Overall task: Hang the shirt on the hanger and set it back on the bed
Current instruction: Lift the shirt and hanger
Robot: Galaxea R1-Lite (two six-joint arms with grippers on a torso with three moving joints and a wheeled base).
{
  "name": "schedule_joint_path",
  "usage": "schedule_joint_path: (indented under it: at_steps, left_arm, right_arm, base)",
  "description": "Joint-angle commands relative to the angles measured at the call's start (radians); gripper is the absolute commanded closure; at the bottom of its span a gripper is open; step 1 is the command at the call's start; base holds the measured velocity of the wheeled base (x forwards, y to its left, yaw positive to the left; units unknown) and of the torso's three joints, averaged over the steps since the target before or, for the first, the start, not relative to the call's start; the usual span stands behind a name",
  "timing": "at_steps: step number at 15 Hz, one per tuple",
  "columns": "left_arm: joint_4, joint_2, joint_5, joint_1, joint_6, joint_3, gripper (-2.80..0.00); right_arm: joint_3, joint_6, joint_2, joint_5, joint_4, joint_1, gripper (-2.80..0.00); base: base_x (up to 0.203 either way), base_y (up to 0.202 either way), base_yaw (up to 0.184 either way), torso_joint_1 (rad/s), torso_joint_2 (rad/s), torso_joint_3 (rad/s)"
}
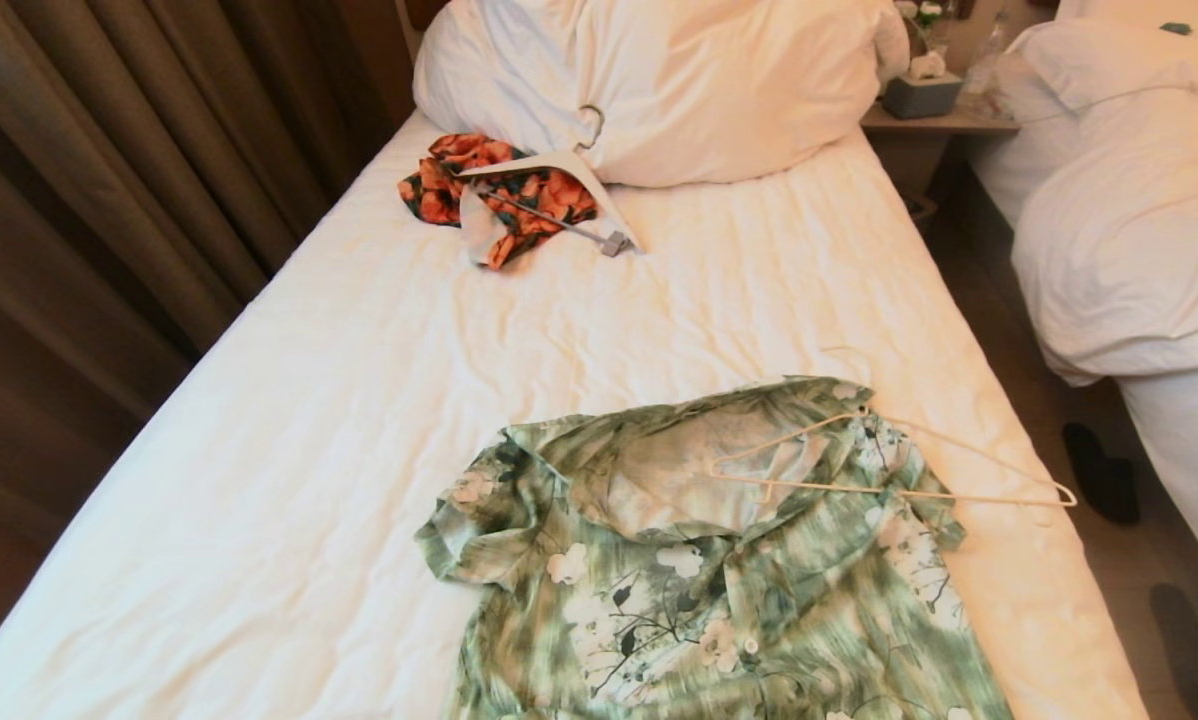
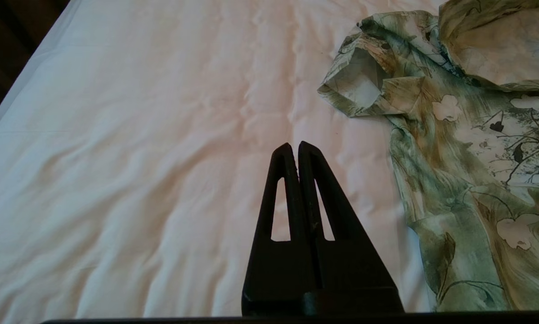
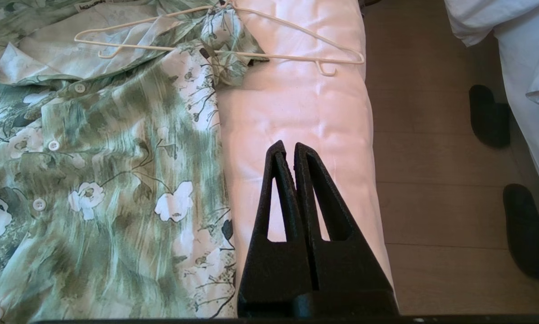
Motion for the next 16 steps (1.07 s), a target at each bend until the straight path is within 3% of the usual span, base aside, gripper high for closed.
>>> schedule_joint_path:
  at_steps: [1, 10, 13, 16]
  left_arm:
    - [0.0, 0.0, 0.0, 0.0, 0.0, 0.0, 0.0]
    - [0.0, 0.0, 0.0, 0.0, 0.0, 0.0, 0.0]
    - [0.0, 0.0, 0.0, 0.0, 0.0, 0.0, 0.0]
    - [0.0, 0.0, 0.0, 0.0, 0.0, 0.0, 0.0]
  right_arm:
    - [0.002, 0.0, -0.002, 0.0, 0.0, 0.0, 0.0]
    - [-0.002, 0.014, 0.0, 0.0, 0.0, 0.0, 0.0]
    - [-0.111, 0.009, 0.018, 0.009, 0.033, 0.0, 0.0]
    - [-0.225, 0.018, 0.187, 0.036, 0.088, 0.002, 0.0]
  base:
    - [0.0, 0.0, 0.0, 0.0, 0.0, 0.0]
    - [0.0, 0.0, 0.0, 0.0, 0.0, 0.0]
    - [0.0, 0.0, 0.0, 0.0, 0.0, 0.0]
    - [0.0, 0.0, 0.0, 0.0, 0.0, 0.0]
